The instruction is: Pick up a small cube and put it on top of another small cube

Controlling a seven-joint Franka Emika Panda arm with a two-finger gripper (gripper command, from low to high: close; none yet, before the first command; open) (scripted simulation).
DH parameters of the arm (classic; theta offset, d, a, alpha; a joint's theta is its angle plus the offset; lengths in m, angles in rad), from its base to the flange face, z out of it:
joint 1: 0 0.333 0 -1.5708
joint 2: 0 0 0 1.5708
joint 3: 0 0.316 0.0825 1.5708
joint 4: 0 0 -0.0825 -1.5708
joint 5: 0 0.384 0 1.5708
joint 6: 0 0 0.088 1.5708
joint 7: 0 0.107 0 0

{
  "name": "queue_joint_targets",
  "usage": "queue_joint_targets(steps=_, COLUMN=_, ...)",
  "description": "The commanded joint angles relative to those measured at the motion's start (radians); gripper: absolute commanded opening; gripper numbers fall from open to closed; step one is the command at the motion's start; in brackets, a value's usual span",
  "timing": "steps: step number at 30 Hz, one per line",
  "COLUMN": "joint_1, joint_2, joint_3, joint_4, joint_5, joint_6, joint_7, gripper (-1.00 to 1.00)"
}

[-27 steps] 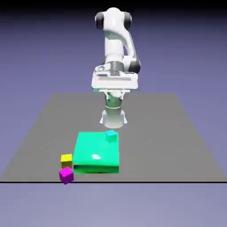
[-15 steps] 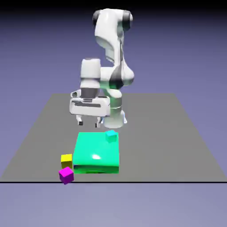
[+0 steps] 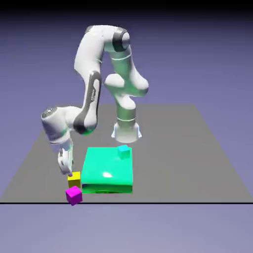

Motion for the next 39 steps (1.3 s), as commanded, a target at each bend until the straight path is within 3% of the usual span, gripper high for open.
queue_joint_targets(steps=1, joint_1=-0.003, joint_2=0.036, joint_3=0.01, joint_4=0.003, joint_5=0.012, joint_6=0.034, joint_7=-0.009, gripper=0.0)
queue_joint_targets(steps=3, joint_1=-0.008, joint_2=0.088, joint_3=0.023, joint_4=0.006, joint_5=0.029, joint_6=0.082, joint_7=-0.023, gripper=0.0)
queue_joint_targets(steps=4, joint_1=-0.008, joint_2=0.088, joint_3=0.023, joint_4=0.006, joint_5=0.029, joint_6=0.082, joint_7=-0.023, gripper=-1.0)
queue_joint_targets(steps=12, joint_1=0.1, joint_2=-0.086, joint_3=-0.066, joint_4=0.051, joint_5=0.008, joint_6=-0.09, joint_7=-0.012, gripper=-1.0)
queue_joint_targets(steps=39, joint_1=-0.406, joint_2=-1.019, joint_3=0.902, joint_4=-0.564, joint_5=0.492, joint_6=-0.399, joint_7=-0.92, gripper=-1.0)
